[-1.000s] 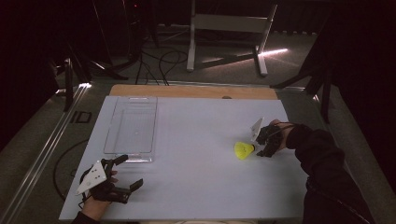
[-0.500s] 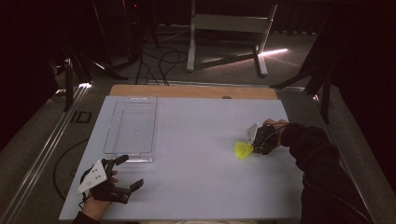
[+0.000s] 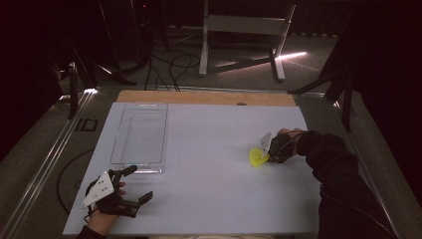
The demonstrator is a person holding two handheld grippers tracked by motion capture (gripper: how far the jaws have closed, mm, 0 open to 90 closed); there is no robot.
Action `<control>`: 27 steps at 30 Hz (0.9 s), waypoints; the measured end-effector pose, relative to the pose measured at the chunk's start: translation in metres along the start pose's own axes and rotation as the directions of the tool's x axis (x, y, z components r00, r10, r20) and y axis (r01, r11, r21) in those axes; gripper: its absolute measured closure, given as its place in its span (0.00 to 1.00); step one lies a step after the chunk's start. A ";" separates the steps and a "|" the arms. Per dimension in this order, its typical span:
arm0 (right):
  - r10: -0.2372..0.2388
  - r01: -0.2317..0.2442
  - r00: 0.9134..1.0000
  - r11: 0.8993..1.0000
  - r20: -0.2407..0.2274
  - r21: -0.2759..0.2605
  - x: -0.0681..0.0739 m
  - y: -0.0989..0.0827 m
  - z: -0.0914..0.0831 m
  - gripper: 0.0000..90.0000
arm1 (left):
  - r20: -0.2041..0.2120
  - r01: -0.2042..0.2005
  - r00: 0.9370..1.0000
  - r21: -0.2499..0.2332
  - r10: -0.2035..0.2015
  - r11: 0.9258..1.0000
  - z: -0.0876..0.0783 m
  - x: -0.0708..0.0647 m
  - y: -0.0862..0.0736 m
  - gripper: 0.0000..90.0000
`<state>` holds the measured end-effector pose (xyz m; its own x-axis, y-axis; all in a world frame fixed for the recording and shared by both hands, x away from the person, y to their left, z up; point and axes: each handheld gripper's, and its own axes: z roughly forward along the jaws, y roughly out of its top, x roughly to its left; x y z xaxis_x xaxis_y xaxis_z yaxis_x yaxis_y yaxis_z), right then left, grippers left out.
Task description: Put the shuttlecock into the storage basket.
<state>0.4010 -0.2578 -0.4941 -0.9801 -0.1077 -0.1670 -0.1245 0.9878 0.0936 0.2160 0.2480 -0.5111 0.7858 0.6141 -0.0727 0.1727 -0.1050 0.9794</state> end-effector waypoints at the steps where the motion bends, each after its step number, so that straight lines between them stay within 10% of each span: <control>1: 0.000 0.000 1.000 1.000 0.000 0.000 0.000 0.000 0.000 0.71 | -0.001 0.000 1.000 -0.001 0.000 1.000 0.000 0.000 0.000 0.00; 27: 0.190 -0.192 0.977 0.981 -0.099 -0.005 0.005 0.016 -0.029 0.72 | -0.005 0.007 1.000 0.019 -0.007 1.000 0.000 -0.001 0.001 0.01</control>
<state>0.3896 -0.2453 -0.4651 -0.9962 0.0717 -0.0485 0.0649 0.9896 0.1284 0.2158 0.2470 -0.5097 0.7819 0.6184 -0.0783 0.1893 -0.1159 0.9751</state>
